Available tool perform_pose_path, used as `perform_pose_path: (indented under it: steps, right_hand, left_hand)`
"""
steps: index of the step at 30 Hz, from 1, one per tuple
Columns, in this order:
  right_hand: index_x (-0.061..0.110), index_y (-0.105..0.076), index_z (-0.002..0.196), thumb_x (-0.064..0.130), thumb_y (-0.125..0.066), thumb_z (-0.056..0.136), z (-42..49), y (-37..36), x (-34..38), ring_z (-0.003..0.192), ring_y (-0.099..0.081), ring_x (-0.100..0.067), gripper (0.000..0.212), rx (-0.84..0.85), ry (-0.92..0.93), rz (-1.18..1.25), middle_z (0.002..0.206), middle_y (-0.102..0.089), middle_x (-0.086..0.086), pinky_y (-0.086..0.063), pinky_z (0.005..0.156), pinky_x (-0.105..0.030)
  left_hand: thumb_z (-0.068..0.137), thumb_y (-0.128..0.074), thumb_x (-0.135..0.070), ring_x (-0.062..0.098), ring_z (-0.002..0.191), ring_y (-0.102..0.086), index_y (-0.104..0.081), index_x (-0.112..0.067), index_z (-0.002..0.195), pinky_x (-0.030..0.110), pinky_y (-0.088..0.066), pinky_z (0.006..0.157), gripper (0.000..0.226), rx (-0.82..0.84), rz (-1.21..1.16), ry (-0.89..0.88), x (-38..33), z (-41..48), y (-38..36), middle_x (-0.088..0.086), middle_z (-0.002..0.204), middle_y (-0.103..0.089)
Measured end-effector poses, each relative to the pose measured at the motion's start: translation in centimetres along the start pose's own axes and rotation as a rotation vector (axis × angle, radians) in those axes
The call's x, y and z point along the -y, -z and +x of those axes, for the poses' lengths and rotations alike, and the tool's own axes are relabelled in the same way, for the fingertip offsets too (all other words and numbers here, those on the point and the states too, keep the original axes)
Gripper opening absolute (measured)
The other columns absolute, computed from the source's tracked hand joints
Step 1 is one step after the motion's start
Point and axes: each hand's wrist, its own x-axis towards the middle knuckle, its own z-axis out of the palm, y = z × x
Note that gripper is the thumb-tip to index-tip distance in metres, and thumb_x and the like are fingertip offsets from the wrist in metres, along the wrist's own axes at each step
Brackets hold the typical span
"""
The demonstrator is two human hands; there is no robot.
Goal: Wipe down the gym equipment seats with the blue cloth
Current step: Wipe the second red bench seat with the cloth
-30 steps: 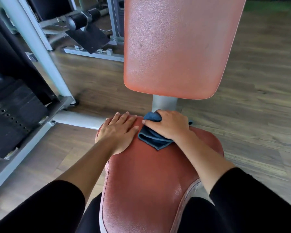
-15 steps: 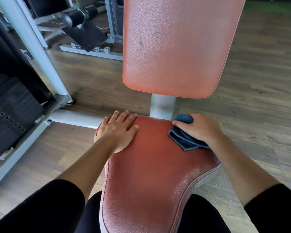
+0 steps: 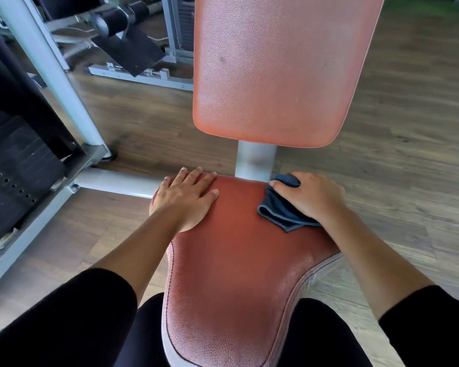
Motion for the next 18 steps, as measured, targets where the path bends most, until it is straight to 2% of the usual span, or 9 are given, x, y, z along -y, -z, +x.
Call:
perform_pose_path:
  steps: [4,7,9,12,15,16,18]
  right_hand:
    - [0.033,-0.063,0.082,0.075,-0.042,0.076,-1.0,-0.4,-2.1,0.082,-0.056,-0.022,0.047,-0.089,-0.089,0.071,0.081,-0.061,0.009,-0.045,0.064,-0.032]
    - [0.037,-0.068,0.098,0.068,-0.046,0.079,-2.6,-0.5,-2.3,0.097,-0.057,-0.023,0.042,-0.184,-0.016,0.096,0.095,-0.064,0.008,-0.048,0.072,-0.034]
    - [0.037,-0.067,0.111,0.063,-0.05,0.08,-4.0,-0.3,-2.6,0.11,-0.053,-0.022,0.044,-0.2,0.048,0.137,0.11,-0.064,0.009,-0.044,0.081,-0.032]
    - [0.035,-0.067,0.115,0.065,-0.045,0.077,-6.4,0.1,-3.2,0.119,-0.051,-0.015,0.053,-0.242,0.187,0.191,0.12,-0.062,0.012,-0.04,0.092,-0.029]
    - [0.033,-0.069,0.114,0.061,-0.047,0.078,-8.7,0.0,-3.3,0.123,-0.051,-0.015,0.051,-0.271,0.297,0.252,0.122,-0.063,0.011,-0.037,0.103,-0.031]
    - [0.032,-0.07,0.113,0.06,-0.049,0.078,-9.3,0.0,-3.2,0.124,-0.051,-0.015,0.049,-0.285,0.321,0.272,0.121,-0.063,0.011,-0.037,0.105,-0.033]
    - [0.031,-0.071,0.11,0.055,-0.054,0.078,-10.6,-0.1,-2.6,0.124,-0.051,-0.013,0.044,-0.327,0.384,0.316,0.12,-0.064,0.012,-0.041,0.105,-0.04]
  left_hand:
    - [0.096,-0.019,-0.055,0.014,0.147,0.002,-0.012,-0.047,0.147,0.041,-0.002,0.119,0.051,0.003,0.004,-0.001,0.0,0.1,0.0,-0.013,0.159,-0.006]
    - [0.096,-0.022,-0.054,0.014,0.147,0.001,-0.015,-0.047,0.147,0.042,-0.002,0.119,0.052,-0.003,-0.011,-0.006,0.0,0.1,0.1,-0.013,0.159,-0.008]
    - [0.096,-0.029,-0.053,0.013,0.147,-0.003,-0.023,-0.046,0.145,0.041,-0.002,0.119,0.05,-0.037,-0.069,-0.008,0.1,-0.1,0.1,-0.013,0.158,-0.014]
    - [0.092,-0.047,-0.046,0.013,0.142,-0.023,-0.049,-0.039,0.133,0.039,-0.009,0.119,0.042,-0.194,-0.204,-0.019,-0.1,-0.8,0.1,-0.011,0.148,-0.038]
    - [0.086,-0.058,-0.035,0.015,0.123,-0.047,-0.067,-0.03,0.111,0.036,-0.03,0.11,0.027,-0.357,-0.267,-0.048,-1.0,-2.6,0.7,-0.01,0.124,-0.06]
    - [0.086,-0.057,-0.036,0.017,0.124,-0.047,-0.068,-0.03,0.111,0.035,-0.033,0.108,0.028,-0.343,-0.284,-0.052,-1.5,-3.4,0.9,-0.008,0.125,-0.06]
    - [0.09,-0.053,-0.039,0.019,0.138,-0.032,-0.058,-0.028,0.128,0.037,-0.023,0.115,0.039,-0.206,-0.292,-0.042,-2.6,-5.4,1.1,-0.004,0.143,-0.046]
